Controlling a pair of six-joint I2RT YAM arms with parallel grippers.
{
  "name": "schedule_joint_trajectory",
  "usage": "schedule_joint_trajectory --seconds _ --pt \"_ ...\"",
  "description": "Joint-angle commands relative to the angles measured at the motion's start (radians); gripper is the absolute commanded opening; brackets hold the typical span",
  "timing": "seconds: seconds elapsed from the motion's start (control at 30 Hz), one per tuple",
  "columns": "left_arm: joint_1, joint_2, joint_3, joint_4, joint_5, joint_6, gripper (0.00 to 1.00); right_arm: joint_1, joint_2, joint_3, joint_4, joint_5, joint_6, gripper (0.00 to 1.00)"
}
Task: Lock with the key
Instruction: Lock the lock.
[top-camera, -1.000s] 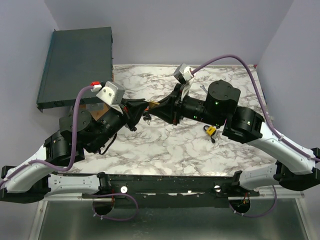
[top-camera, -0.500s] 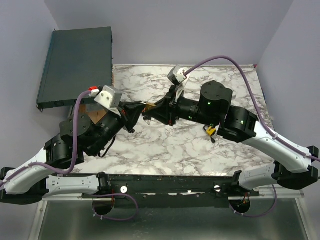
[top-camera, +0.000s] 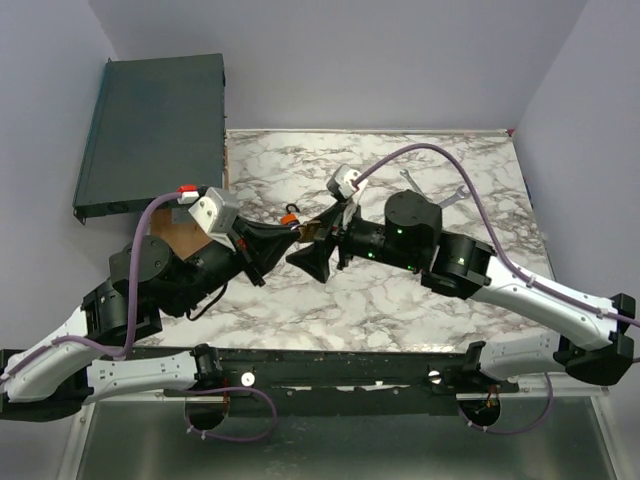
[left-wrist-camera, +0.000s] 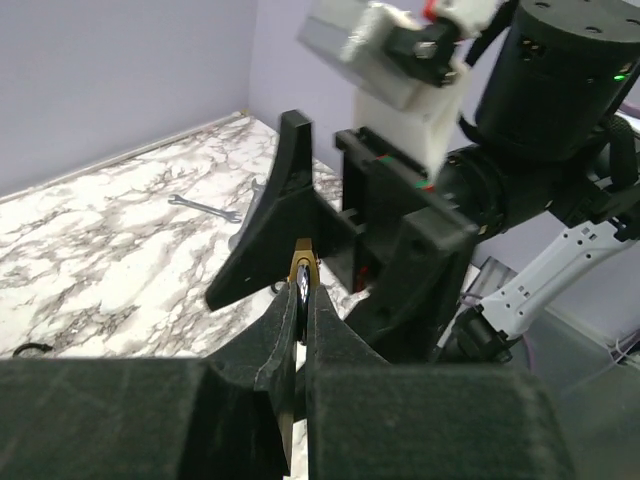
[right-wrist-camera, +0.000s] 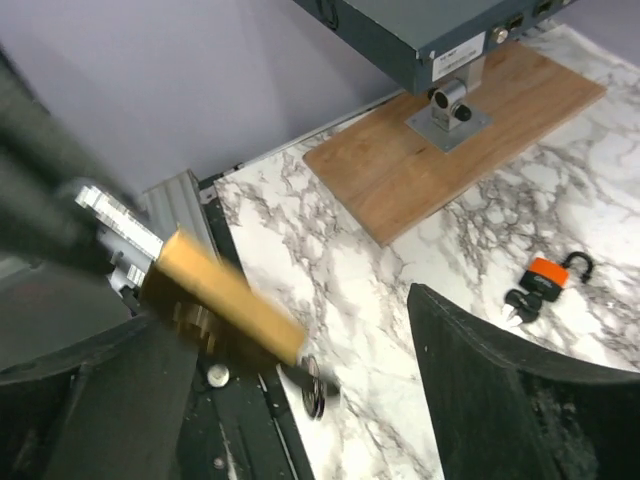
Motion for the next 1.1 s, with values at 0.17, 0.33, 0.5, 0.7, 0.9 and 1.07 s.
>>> schedule_joint_trajectory --seconds 0.17,0.33,0.5,0.7,0.9,1.07 --pt "0.102 -0.074 0.009 0.019 0.159 0.005 0.00 -0.004 -0.207 -0.071 0.100 -0.033 -0.053 0.92" --pt "0.141 -0.093 0.022 0.022 0.289 0.024 0.00 -0.004 -0.244 -0.074 0.105 -0.151 -0.057 0.92" --pt "0.174 -0.104 0.041 0.019 0.484 0.029 0.00 -0.005 -0.220 -0.016 0.065 -0.271 -0.077 0.88" --pt "0.177 -0.116 0.025 0.069 0.650 -0.007 0.00 -0.004 -0.265 -0.025 0.067 -0.328 -0.072 0.86" --pt "0.178 -0.112 0.005 0.113 0.679 -0.036 0.00 -0.004 -0.290 -0.028 0.040 -0.460 -0.063 0.80" --pt "0.178 -0.091 0.010 0.131 0.689 -0.051 0.00 -0.005 -0.259 -0.021 0.024 -0.530 -0.059 0.76"
